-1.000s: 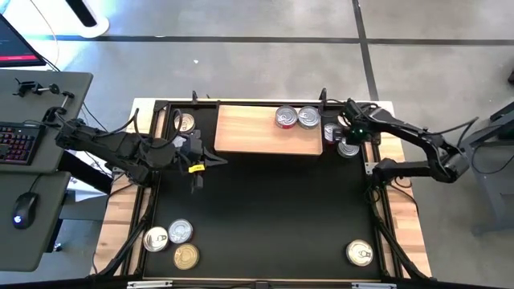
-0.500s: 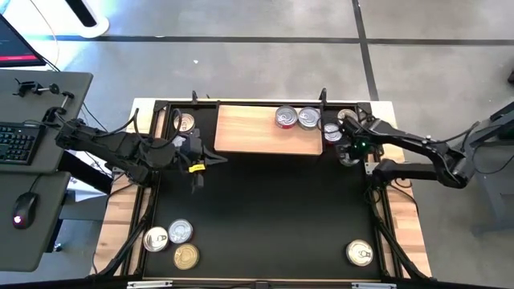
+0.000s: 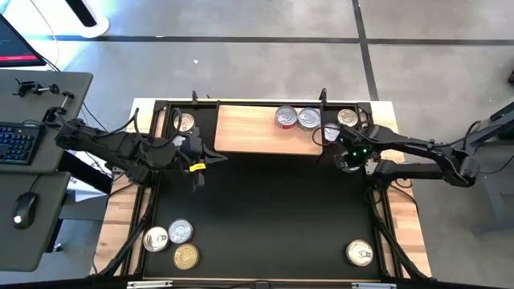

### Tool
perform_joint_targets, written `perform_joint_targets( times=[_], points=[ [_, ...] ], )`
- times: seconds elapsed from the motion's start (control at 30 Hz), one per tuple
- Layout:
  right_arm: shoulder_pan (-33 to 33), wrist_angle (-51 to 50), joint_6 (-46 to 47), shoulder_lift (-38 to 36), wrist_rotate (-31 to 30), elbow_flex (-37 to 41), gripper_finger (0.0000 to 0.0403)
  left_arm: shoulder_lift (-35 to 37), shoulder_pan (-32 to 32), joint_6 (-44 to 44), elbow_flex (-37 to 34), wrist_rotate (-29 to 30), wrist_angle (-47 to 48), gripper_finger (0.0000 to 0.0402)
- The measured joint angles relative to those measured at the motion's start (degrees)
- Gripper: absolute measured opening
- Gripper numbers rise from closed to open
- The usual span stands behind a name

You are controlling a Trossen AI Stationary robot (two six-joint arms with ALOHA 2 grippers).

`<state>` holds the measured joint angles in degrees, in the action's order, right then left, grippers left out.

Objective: Stack canned seafood by type on shelf
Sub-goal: Stack the green tuna can on top of the green tuna can on the shelf

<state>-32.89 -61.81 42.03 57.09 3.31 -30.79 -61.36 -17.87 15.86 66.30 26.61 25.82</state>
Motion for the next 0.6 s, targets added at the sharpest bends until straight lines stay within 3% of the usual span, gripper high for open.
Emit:
perform_joint_targets(
  times=[0.6],
  points=[
    [4.56,4.84,4.36,6.96,5.25,-0.46,0.0,0.0,-0.15,-0.04,0.0,1.02,0.02,0.0]
  ],
)
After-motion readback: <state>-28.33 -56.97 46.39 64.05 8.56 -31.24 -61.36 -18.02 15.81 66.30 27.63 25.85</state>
